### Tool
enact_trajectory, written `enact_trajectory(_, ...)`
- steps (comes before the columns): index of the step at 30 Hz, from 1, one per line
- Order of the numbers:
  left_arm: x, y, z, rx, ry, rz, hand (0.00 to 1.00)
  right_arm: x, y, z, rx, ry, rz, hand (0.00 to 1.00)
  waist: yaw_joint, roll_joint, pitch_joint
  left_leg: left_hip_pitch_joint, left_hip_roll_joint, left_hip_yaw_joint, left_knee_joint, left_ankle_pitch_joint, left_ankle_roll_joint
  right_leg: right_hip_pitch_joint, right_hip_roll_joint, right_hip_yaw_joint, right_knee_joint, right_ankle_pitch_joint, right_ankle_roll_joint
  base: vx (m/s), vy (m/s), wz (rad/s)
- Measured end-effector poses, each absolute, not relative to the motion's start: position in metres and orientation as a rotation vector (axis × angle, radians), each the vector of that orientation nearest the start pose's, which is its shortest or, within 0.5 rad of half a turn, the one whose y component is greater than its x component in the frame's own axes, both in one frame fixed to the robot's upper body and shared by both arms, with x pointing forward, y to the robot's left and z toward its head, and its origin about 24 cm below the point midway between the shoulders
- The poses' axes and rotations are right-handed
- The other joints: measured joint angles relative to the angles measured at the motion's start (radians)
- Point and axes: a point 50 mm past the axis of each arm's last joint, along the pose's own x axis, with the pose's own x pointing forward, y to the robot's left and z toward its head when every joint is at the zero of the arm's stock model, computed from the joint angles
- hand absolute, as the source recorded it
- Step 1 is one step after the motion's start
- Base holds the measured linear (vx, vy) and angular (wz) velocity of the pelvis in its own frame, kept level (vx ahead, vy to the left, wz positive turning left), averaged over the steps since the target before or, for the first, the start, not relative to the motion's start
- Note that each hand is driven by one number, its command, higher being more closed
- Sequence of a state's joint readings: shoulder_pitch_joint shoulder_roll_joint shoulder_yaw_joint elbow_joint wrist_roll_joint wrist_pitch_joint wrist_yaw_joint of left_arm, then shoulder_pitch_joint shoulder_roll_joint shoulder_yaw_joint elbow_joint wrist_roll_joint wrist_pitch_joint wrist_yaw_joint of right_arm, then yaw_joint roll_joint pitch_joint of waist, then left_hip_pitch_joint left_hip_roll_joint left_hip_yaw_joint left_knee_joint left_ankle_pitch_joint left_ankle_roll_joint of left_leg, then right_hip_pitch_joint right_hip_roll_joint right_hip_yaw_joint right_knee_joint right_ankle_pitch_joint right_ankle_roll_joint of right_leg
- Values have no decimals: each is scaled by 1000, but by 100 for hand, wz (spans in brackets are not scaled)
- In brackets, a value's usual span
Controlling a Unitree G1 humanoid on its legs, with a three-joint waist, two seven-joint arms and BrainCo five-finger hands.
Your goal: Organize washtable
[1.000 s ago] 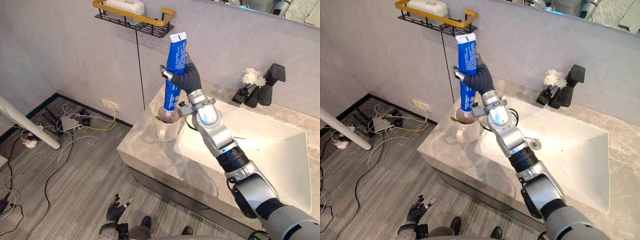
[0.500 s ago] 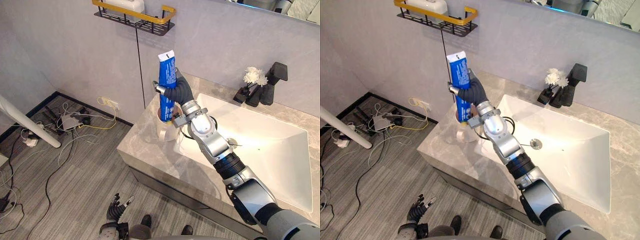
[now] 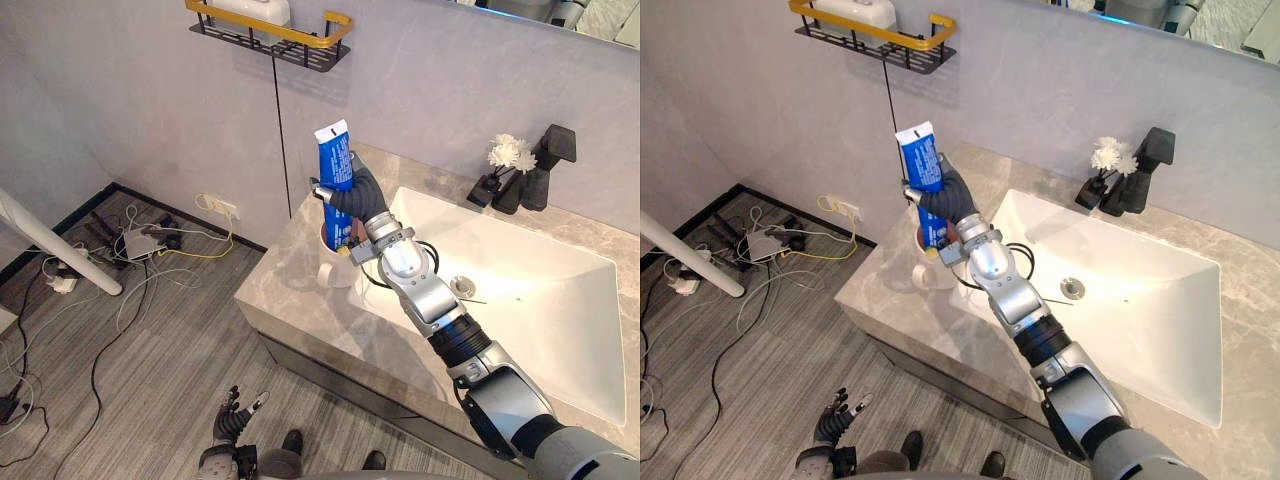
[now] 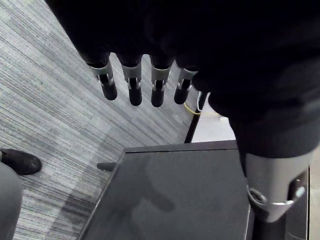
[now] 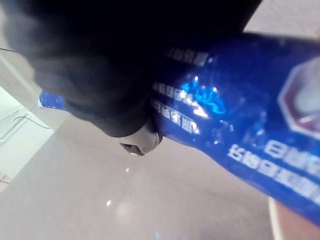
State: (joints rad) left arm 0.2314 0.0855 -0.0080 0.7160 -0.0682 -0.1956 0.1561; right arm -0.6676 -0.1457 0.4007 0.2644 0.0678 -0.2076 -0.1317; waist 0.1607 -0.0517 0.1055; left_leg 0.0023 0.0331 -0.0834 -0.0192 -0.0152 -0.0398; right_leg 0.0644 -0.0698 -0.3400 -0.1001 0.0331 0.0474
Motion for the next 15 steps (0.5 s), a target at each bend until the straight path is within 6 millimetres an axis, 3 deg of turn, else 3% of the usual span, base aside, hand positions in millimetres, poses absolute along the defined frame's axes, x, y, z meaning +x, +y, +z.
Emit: enact_trajectory(15,116,194,-127,71,743,255,0,328,-44,176,-168,-563,380,0,-7,1,1,4,0,0,0,0,0,3,0,1,0,0,0,0,0,0)
